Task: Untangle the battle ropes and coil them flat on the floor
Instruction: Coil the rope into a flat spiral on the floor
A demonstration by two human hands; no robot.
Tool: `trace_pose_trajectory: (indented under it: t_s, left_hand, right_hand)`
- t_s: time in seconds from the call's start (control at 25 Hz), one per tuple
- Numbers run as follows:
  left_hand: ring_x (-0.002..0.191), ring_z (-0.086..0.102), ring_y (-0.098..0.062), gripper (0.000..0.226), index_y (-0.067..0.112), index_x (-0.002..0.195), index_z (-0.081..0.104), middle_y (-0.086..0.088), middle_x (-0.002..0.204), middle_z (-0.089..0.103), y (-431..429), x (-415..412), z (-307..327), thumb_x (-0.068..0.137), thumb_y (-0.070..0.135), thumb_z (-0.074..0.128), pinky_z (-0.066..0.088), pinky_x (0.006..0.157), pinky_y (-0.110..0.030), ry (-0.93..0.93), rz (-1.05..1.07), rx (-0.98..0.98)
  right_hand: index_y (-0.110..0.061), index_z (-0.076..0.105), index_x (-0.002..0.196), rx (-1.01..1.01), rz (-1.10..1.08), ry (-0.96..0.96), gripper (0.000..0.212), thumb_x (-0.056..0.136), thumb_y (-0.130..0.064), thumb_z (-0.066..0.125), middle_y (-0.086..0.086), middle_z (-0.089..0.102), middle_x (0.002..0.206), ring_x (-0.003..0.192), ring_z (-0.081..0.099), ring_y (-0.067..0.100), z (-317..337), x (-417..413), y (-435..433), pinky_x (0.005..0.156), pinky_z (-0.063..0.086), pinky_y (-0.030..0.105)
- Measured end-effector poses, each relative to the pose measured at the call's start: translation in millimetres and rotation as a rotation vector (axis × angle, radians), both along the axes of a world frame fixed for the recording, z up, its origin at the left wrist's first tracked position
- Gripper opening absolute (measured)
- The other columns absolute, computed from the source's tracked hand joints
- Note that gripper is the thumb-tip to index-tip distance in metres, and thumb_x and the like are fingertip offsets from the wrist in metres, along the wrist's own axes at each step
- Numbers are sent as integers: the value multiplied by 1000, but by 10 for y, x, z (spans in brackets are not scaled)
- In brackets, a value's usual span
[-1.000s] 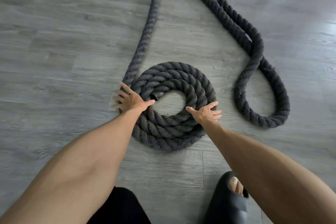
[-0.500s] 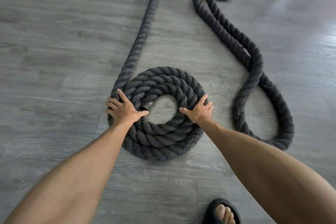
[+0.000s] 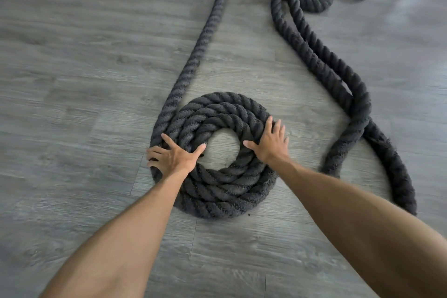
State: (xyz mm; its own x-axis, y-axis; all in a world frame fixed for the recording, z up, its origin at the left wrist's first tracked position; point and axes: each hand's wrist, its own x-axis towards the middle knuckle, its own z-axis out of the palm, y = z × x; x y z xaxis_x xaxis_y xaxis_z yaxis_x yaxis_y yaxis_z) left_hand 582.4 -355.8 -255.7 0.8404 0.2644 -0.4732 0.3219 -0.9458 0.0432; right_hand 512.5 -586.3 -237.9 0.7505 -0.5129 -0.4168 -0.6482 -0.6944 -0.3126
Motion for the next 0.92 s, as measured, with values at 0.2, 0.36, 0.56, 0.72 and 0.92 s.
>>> trace_pose_trajectory:
  t_s: [0.2, 0.36, 0.56, 0.72, 0.92]
  left_hand:
    - [137, 18, -53, 137, 26, 156, -6, -40, 149, 13, -5, 14, 0, 50, 103, 37, 22, 109, -64, 5, 10, 12]
    - [136, 19, -53, 136, 28, 156, -2, -38, 149, 14, -12, 22, 11, 50, 102, 40, 23, 108, -63, 21, 9, 20]
    - [139, 17, -53, 135, 29, 155, -7, -36, 153, 6, -44, 98, 161, 54, 95, 54, 25, 109, -63, 151, 42, -7]
    - [143, 15, -49, 125, 26, 156, -5, -34, 154, 7, -8, 226, 339, 66, 81, 64, 23, 113, -63, 274, 46, -18]
    - [148, 3, -44, 114, 16, 154, 8, -30, 158, 1, -66, 448, 343, 73, 73, 64, 11, 114, -67, -8, -169, -27]
  right_hand:
    - [-8, -13, 158, -3, -198, 55, 110, 90, -65, 54, 31, -17, 161, 150, -19, 43, -56, -315, 802, 116, 6, 71]
    - [-8, -11, 157, -32, -163, 141, 114, 87, -65, 59, 39, -21, 155, 144, -23, 54, -114, -197, 847, 110, 6, 78]
    - [-7, -11, 157, -14, -122, 174, 109, 90, -60, 58, 40, -24, 153, 142, -25, 58, -115, -167, 834, 107, 5, 80]
    - [-10, -12, 158, -5, -36, 217, 108, 91, -59, 56, 33, -21, 158, 141, -24, 60, -105, -82, 704, 106, 5, 82]
    - [-14, -11, 159, -34, 98, 217, 105, 91, -54, 58, 29, -20, 161, 142, -23, 57, -55, 207, 353, 107, 5, 81]
